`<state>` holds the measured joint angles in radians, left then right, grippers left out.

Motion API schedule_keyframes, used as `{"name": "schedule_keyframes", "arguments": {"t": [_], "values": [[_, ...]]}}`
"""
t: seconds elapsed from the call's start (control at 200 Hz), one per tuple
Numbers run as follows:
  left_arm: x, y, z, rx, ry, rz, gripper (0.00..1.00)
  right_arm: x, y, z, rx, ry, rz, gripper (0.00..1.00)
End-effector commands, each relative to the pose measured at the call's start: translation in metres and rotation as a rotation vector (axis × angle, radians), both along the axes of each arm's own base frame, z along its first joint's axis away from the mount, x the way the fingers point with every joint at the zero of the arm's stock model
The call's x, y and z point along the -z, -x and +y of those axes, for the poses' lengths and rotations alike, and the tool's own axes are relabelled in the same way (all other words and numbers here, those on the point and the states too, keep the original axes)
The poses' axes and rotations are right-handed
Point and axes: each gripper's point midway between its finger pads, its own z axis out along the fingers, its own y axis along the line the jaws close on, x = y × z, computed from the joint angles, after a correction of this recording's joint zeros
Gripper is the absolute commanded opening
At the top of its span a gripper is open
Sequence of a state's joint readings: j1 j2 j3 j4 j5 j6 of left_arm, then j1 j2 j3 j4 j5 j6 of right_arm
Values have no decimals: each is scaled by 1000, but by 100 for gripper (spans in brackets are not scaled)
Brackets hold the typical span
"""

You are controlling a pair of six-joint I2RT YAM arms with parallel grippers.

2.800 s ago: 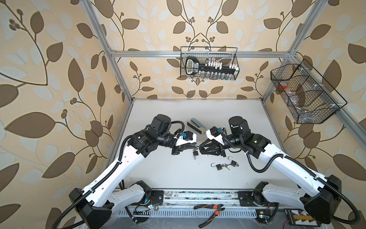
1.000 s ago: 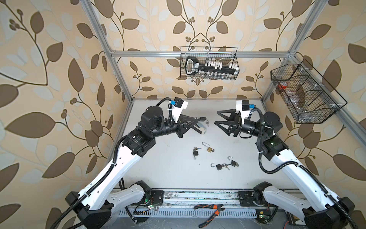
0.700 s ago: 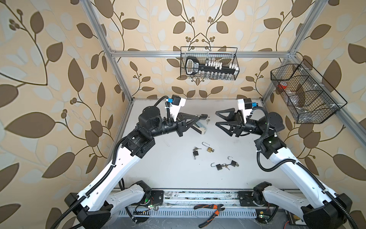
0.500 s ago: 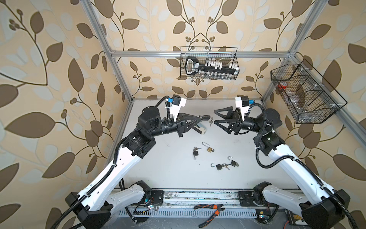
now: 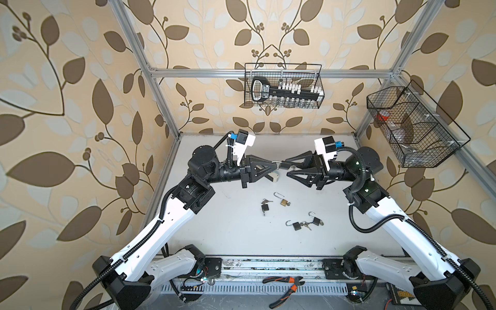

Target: Lock with the key

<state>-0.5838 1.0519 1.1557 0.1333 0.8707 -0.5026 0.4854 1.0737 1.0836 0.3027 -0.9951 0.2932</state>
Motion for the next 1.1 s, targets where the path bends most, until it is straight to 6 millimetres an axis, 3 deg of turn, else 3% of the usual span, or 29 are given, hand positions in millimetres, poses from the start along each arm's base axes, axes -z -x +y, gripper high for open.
{"name": "schedule_keyframes", "arguments": {"t": [0.0, 0.355, 0.535, 0.61, 0.665, 1.095], "values": [[-25, 18, 3, 51, 63, -88, 0, -11, 3, -4, 30, -12, -41, 35], [-27, 18, 5, 43, 74, -99, 0, -11, 6, -6, 30, -23, -39, 21], [-27, 19, 4, 51, 72, -97, 0, -12, 7, -5, 15, -27, -34, 19], [-26, 19, 4, 49, 73, -99, 0, -12, 8, -5, 10, -29, -31, 12], [-26, 19, 4, 48, 73, -100, 0, -12, 7, -5, 10, -31, -24, 0], [-31, 34, 13, 43, 81, -216, 0, -13, 10, -3, -41, -24, 209, 0]]}}
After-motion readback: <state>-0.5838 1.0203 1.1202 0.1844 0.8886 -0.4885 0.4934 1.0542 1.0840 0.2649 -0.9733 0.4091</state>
